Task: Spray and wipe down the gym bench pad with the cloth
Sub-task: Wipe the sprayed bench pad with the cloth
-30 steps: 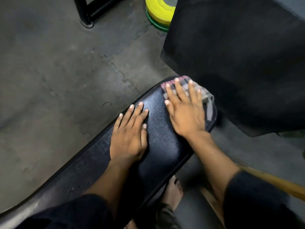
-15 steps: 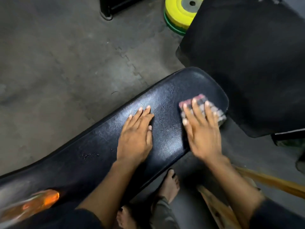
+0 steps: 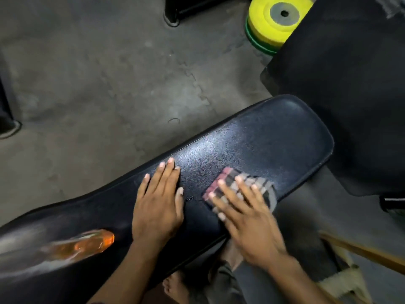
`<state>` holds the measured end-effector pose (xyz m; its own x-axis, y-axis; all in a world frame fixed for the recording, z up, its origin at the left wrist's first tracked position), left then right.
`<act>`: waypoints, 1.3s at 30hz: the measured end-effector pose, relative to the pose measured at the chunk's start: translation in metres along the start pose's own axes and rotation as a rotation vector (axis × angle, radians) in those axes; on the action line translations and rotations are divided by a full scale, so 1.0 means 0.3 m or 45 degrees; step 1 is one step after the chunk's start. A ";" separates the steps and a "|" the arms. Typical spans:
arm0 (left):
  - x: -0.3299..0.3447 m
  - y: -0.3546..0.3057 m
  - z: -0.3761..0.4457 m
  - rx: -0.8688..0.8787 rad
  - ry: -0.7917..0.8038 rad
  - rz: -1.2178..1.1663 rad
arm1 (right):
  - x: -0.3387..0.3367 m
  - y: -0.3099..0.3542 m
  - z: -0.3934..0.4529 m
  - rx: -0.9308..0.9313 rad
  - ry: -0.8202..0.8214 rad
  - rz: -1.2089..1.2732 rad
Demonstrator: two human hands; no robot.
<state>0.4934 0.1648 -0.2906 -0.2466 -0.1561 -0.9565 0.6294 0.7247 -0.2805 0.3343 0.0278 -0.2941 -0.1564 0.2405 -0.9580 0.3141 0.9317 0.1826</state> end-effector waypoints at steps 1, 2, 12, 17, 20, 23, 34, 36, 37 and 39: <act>0.012 0.005 -0.004 0.009 -0.020 0.048 | -0.020 -0.058 0.021 0.054 -0.014 -0.027; 0.021 0.010 -0.006 0.015 -0.047 0.076 | -0.042 -0.119 0.065 0.126 -0.038 -0.039; 0.022 0.022 -0.007 0.027 -0.064 0.087 | -0.070 0.124 0.400 0.037 -0.060 0.032; 0.012 0.016 0.003 0.031 -0.073 0.062 | 0.018 0.123 0.013 0.032 -0.068 0.057; 0.015 0.018 0.012 0.035 -0.076 0.076 | -0.006 0.004 -0.001 0.093 -0.063 0.042; 0.020 0.019 0.002 0.028 -0.074 0.087 | -0.051 -0.086 0.146 0.357 -0.143 0.078; 0.011 0.014 -0.005 0.040 -0.102 0.051 | 0.075 0.193 -0.035 0.038 -0.109 0.045; 0.013 0.012 -0.007 0.037 -0.102 0.046 | 0.067 0.118 -0.102 0.010 -0.070 0.017; 0.016 0.013 -0.009 0.036 -0.101 0.051 | 0.051 0.068 -0.099 0.028 -0.063 0.010; 0.022 0.015 -0.007 0.042 -0.102 0.057 | 0.003 -0.037 -0.024 0.153 -0.093 0.032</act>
<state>0.4930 0.1685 -0.2979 -0.1588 -0.1779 -0.9711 0.6627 0.7099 -0.2384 0.3239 0.0196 -0.2955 -0.0796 0.2389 -0.9678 0.4276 0.8852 0.1833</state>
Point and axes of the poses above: each hand's wrist, its own z-axis towards the middle knuckle, its own x-axis out of the palm, y = z × x, the point moved 8 cm from there along z, towards the middle knuckle, and after that the axes turned 1 degree about x, right-handed, at the moved point
